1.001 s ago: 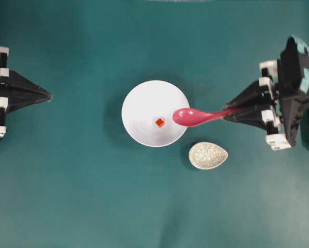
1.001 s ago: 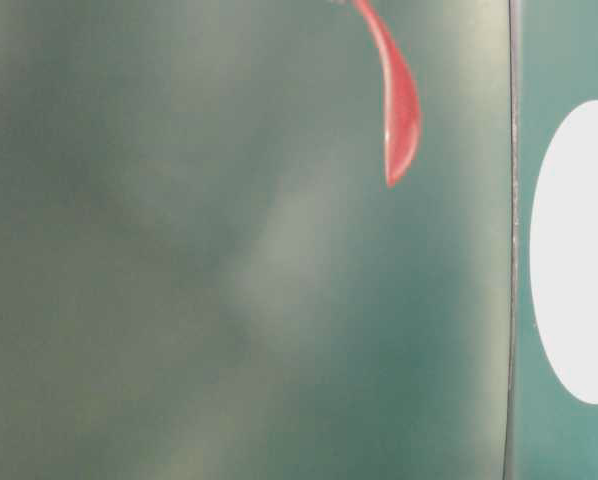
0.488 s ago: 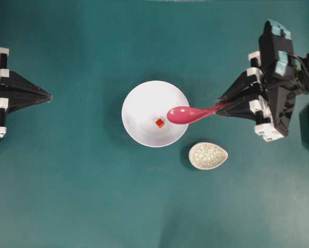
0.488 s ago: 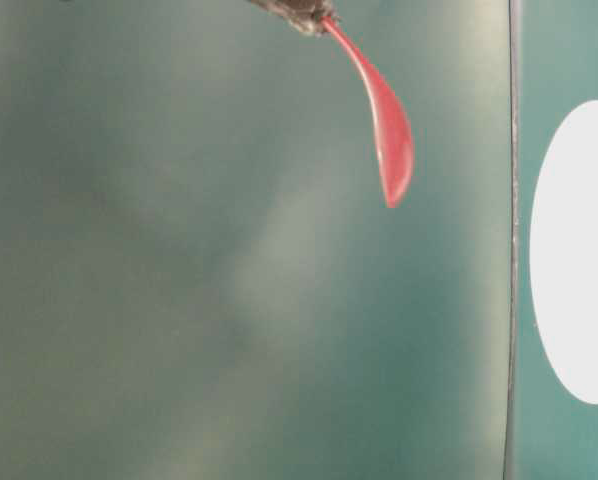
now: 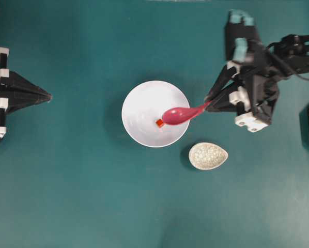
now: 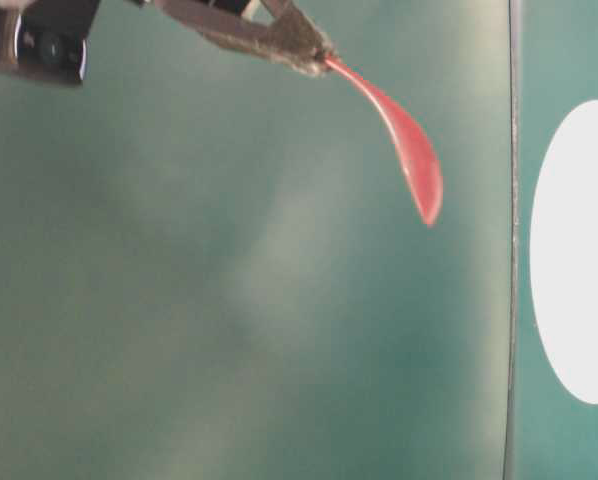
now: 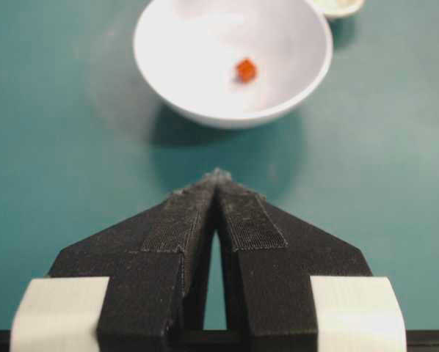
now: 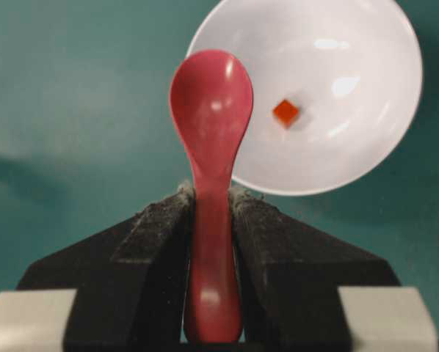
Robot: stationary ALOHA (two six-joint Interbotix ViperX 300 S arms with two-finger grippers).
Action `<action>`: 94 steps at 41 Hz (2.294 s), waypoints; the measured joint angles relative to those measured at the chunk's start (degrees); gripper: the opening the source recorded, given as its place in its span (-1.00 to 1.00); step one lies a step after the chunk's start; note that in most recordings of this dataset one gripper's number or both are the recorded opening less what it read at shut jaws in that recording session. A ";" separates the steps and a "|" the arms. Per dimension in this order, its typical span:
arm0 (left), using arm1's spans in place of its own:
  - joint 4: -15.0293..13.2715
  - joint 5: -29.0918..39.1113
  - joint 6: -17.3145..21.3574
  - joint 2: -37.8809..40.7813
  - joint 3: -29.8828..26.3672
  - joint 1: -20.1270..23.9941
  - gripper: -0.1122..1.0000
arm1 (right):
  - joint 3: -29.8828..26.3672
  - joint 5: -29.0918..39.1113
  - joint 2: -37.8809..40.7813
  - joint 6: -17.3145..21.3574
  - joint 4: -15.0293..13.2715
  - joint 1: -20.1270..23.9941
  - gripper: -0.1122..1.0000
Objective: Grip the spoon and scoop the red block from the bowl with right arm.
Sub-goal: 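Swing the spoon over the white bowl and lower it inside, then push the spoon bowl under the red cube along the bowl wall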
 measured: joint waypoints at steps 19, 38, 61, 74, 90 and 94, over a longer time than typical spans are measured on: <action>-0.09 0.00 0.00 -0.18 0.00 0.09 -0.80 | -9.14 7.12 9.93 6.50 -6.77 0.00 -0.36; -0.09 0.00 0.00 -0.18 0.00 0.09 -0.80 | -14.68 15.12 14.94 13.80 -13.45 0.00 -0.36; 0.00 0.00 0.00 -0.26 0.00 0.09 -0.80 | -14.68 15.47 19.95 13.80 -15.12 2.55 -0.36; 0.00 0.00 0.00 -0.35 0.00 0.09 -0.80 | -15.03 15.47 21.88 13.80 -15.82 2.64 -0.36; -0.09 0.00 0.00 -0.35 0.00 0.09 -0.80 | -16.88 15.38 24.61 13.80 -17.23 2.72 -0.36; 0.00 0.00 0.00 -0.62 0.00 0.00 -0.80 | -17.49 15.38 25.58 13.62 -17.23 2.81 -0.36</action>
